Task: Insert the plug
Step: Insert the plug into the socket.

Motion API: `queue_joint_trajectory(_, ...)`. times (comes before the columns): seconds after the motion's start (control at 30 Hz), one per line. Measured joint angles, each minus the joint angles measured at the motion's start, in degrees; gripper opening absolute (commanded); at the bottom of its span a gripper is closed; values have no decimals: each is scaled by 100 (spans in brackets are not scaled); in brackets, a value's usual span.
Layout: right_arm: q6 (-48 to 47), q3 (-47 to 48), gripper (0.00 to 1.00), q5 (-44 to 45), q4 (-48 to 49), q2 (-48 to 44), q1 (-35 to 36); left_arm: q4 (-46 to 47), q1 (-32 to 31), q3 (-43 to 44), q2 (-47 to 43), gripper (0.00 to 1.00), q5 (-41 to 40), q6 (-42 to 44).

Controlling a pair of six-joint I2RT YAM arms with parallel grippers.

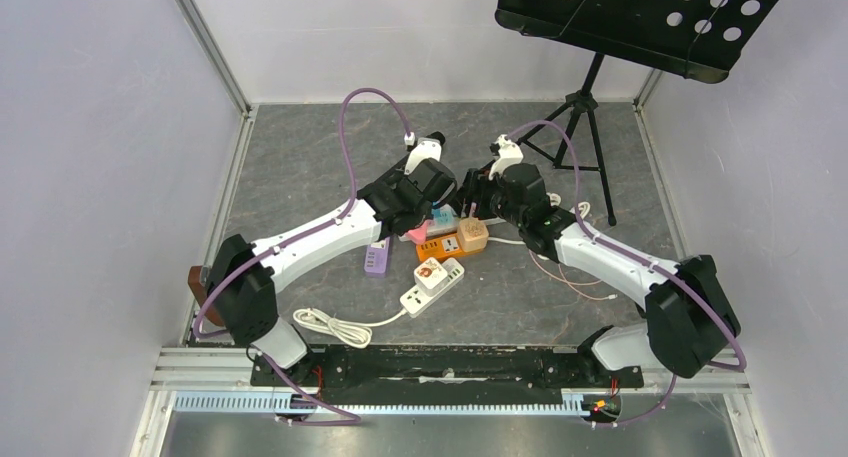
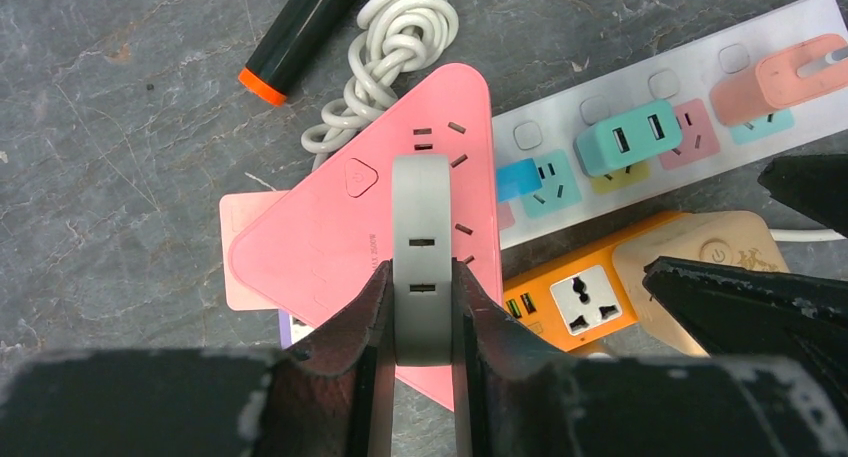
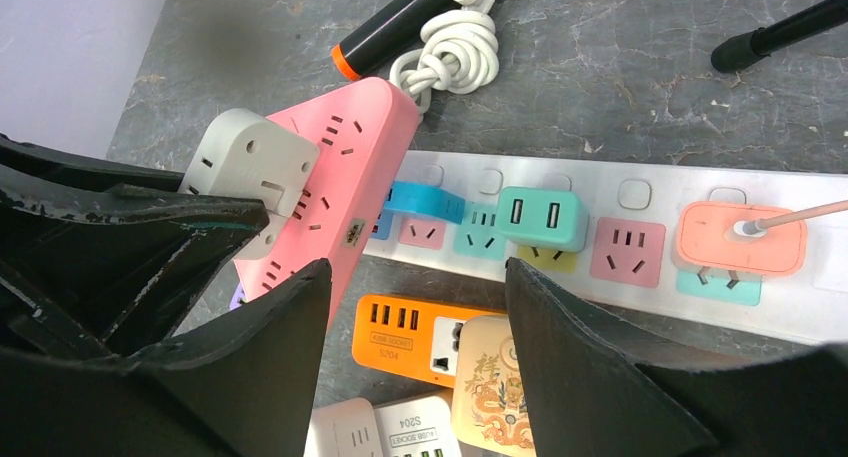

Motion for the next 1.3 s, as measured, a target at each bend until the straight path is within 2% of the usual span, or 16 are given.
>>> queue_joint_trajectory(0.63,52,-46,65,7,-146,-114,-33,57,-11,9,127,2,-201,-267)
queue_joint_trajectory(1.23,50,-46,66,24,-348,-328,-35,273,433,50,229,2,284,-424)
queue_joint_trajectory(1.3,50,-46,66,28,-380,-332,-35,260,437,85,249,16,284,-424)
